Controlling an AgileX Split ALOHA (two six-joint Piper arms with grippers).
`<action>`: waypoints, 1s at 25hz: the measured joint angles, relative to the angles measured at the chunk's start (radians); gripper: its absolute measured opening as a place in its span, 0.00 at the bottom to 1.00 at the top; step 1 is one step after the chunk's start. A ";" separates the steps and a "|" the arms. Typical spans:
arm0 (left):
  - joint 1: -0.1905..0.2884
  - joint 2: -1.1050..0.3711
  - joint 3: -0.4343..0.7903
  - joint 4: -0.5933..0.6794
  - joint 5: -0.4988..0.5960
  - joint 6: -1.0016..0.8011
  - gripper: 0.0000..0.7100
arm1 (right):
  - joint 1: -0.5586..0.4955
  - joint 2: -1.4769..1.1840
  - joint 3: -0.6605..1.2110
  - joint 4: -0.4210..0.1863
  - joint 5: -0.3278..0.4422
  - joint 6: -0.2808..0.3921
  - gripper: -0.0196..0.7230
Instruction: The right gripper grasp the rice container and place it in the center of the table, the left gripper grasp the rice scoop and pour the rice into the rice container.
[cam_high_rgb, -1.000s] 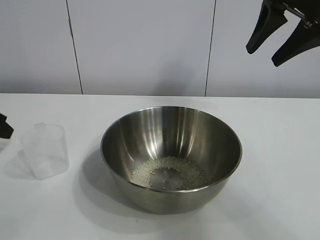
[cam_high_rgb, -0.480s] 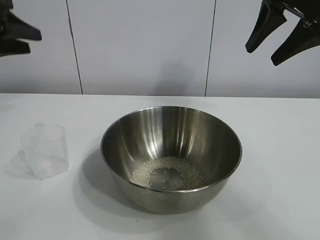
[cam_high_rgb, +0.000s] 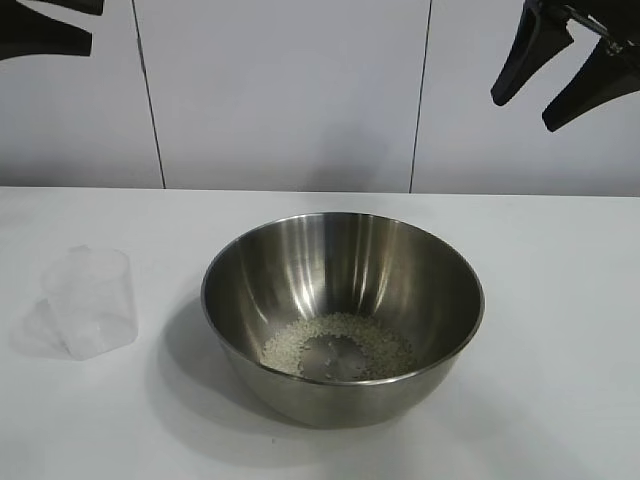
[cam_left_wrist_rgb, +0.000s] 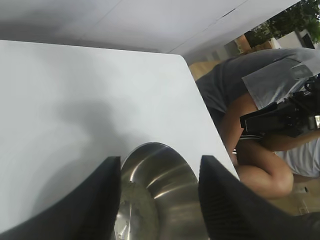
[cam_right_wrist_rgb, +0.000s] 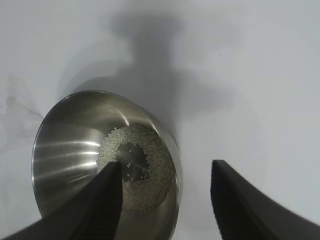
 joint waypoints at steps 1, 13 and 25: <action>-0.016 0.000 -0.042 0.079 0.000 -0.059 0.50 | 0.000 0.000 0.000 0.000 0.000 0.000 0.53; -0.471 0.016 -0.307 0.823 -0.008 -0.716 0.50 | 0.000 0.000 0.000 0.001 0.007 0.000 0.53; -0.532 0.136 -0.308 0.754 -0.080 -0.866 0.50 | 0.000 0.000 0.000 0.002 0.067 0.000 0.53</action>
